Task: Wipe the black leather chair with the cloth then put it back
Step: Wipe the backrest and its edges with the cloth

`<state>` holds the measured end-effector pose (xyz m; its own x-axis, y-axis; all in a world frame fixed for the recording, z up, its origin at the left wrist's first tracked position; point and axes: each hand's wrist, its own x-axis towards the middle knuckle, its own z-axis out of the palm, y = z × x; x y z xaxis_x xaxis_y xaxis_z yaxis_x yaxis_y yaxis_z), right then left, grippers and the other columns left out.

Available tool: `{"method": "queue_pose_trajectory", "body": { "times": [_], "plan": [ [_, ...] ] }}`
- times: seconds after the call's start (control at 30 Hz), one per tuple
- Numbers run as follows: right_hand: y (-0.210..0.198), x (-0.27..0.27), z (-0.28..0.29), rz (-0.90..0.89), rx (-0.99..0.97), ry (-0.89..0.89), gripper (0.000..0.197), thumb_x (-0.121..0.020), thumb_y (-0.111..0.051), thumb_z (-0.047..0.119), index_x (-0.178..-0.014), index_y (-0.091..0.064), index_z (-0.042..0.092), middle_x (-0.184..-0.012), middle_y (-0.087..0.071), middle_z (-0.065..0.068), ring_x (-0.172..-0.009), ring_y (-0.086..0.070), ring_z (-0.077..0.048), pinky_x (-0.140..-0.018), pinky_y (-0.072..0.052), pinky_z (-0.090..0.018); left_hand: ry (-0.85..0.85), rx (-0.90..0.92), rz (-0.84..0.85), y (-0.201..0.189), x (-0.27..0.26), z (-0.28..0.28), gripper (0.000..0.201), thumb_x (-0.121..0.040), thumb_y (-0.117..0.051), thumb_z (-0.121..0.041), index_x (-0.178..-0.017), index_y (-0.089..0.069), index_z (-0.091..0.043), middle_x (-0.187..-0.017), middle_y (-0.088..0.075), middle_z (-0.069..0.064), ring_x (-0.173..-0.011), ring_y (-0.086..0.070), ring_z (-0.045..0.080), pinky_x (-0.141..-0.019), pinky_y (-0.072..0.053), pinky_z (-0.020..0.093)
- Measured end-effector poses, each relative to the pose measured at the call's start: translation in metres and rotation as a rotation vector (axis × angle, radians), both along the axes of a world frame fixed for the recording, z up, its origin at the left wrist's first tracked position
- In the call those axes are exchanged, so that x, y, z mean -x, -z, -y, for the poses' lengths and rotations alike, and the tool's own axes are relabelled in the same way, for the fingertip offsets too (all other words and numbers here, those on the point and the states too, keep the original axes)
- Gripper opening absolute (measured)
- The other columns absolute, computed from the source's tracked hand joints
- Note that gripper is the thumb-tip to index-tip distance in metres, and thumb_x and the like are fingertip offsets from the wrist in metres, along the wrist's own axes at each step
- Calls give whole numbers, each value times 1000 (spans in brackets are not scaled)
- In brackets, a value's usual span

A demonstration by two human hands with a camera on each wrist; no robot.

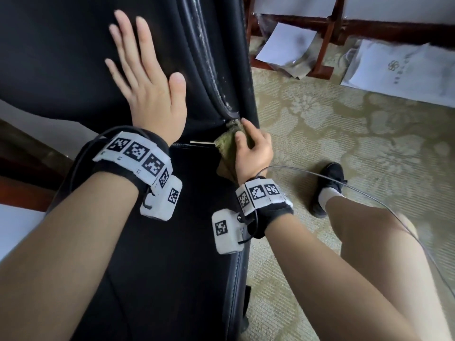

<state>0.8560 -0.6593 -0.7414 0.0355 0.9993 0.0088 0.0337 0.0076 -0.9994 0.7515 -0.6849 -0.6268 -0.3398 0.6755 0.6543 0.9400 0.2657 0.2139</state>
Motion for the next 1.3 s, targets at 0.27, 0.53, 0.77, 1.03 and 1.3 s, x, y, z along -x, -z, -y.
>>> {"method": "queue_pose_trajectory", "body": {
  "times": [0.27,0.53,0.77,1.03,1.3],
  "plan": [
    [-10,0,3,-241,32,300,24,-88,-58,3,-111,-65,0,-97,-50,-2,-83,-52,1,-81,-33,2,36,-43,-32,6,6,-2,63,-89,-32,-17,-141,-16,15,-147,-15,36,-138,-12,48,-111,-3,59],
    [-4,26,-3,-88,-55,106,34,-88,-56,5,-120,-57,-6,-96,-40,-8,-90,-47,-12,-84,-31,2,39,-55,-38,9,9,-5,62,-90,-31,-18,-140,-17,15,-146,-16,37,-138,-13,49,-110,-3,60],
    [1,12,-7,268,-38,-85,40,-91,-48,10,-130,-54,20,-98,-33,-6,-81,-53,-33,-87,-46,-41,21,-52,-23,6,5,-5,63,-90,-31,-19,-141,-15,14,-148,-14,36,-139,-11,48,-111,-2,58],
    [11,-30,-5,110,410,-18,36,-95,-46,20,-130,-53,11,-133,-50,-11,-112,-51,-20,-84,-26,-10,14,-51,0,5,1,-3,65,-88,-33,-18,-143,-15,11,-149,-13,34,-140,-10,45,-111,-3,57],
    [-8,14,17,26,229,-47,51,-93,-53,23,-140,-38,9,-112,-37,-11,-95,-46,-15,-85,-28,-1,33,-17,2,2,3,1,67,-86,-36,-15,-143,-13,11,-150,-11,34,-140,-7,45,-111,-2,57]
  ]
}}
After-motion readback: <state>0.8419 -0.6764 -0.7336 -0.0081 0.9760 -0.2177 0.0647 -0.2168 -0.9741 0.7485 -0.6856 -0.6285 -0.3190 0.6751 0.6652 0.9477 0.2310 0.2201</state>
